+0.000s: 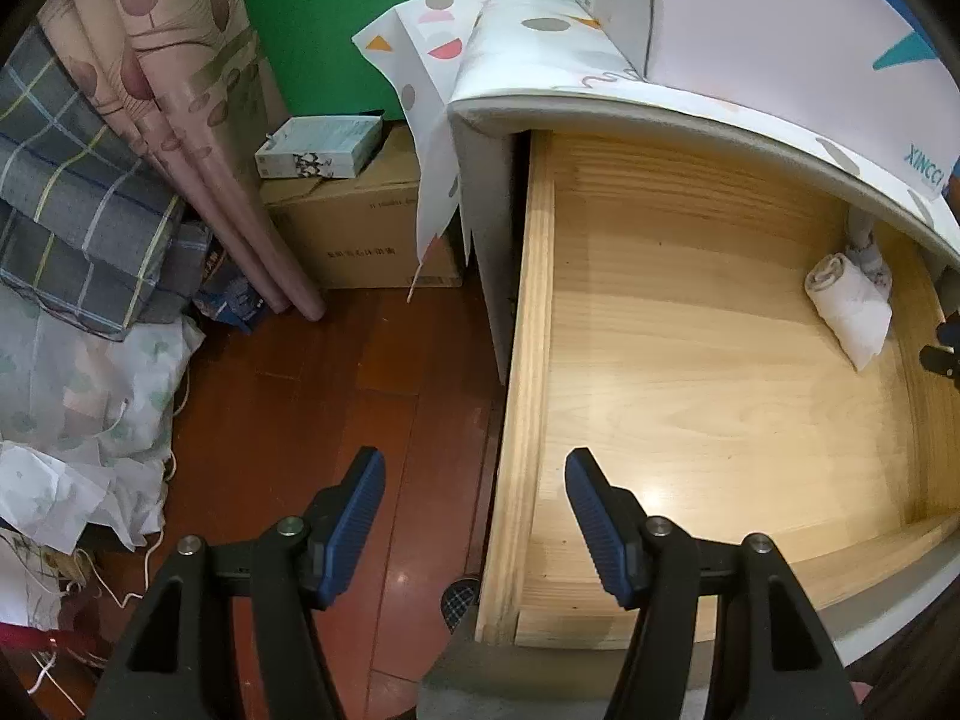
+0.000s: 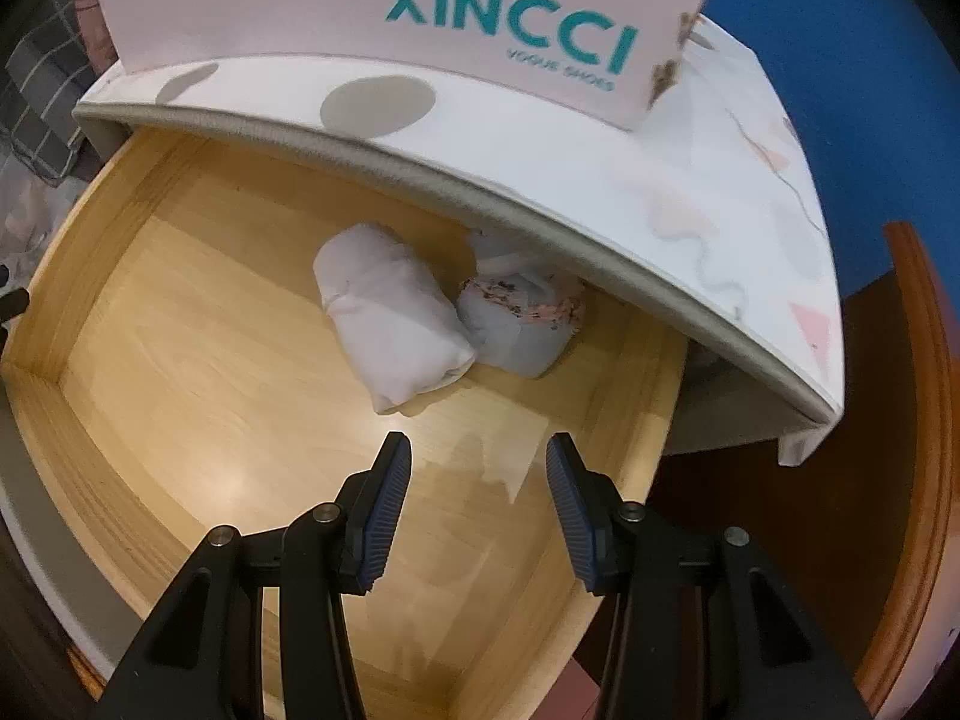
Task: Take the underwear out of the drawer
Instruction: 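Move the right gripper back into the drawer and grasp the white rolled underwear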
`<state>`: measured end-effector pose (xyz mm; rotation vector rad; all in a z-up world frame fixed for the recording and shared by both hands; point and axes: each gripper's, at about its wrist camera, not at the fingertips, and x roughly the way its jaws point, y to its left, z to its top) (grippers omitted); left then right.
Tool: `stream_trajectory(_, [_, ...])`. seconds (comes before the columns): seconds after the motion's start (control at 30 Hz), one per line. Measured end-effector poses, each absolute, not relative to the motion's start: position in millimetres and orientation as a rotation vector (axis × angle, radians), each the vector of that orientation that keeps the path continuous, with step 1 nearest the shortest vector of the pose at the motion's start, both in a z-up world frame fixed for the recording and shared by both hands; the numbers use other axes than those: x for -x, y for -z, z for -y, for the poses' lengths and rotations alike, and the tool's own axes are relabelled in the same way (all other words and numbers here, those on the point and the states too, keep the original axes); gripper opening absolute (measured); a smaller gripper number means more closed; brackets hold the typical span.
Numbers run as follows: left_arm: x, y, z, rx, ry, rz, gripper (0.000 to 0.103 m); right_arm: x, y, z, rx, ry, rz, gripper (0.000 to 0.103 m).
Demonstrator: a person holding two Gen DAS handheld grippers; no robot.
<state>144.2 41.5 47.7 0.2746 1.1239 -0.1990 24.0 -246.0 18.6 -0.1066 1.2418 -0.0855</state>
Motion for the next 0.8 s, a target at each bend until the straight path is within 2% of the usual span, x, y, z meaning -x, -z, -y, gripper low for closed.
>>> stream_trajectory(0.8, [-145,-45,-47,-0.247,0.2,-1.148,0.064,-39,1,234,0.16,0.067,-1.233,0.044])
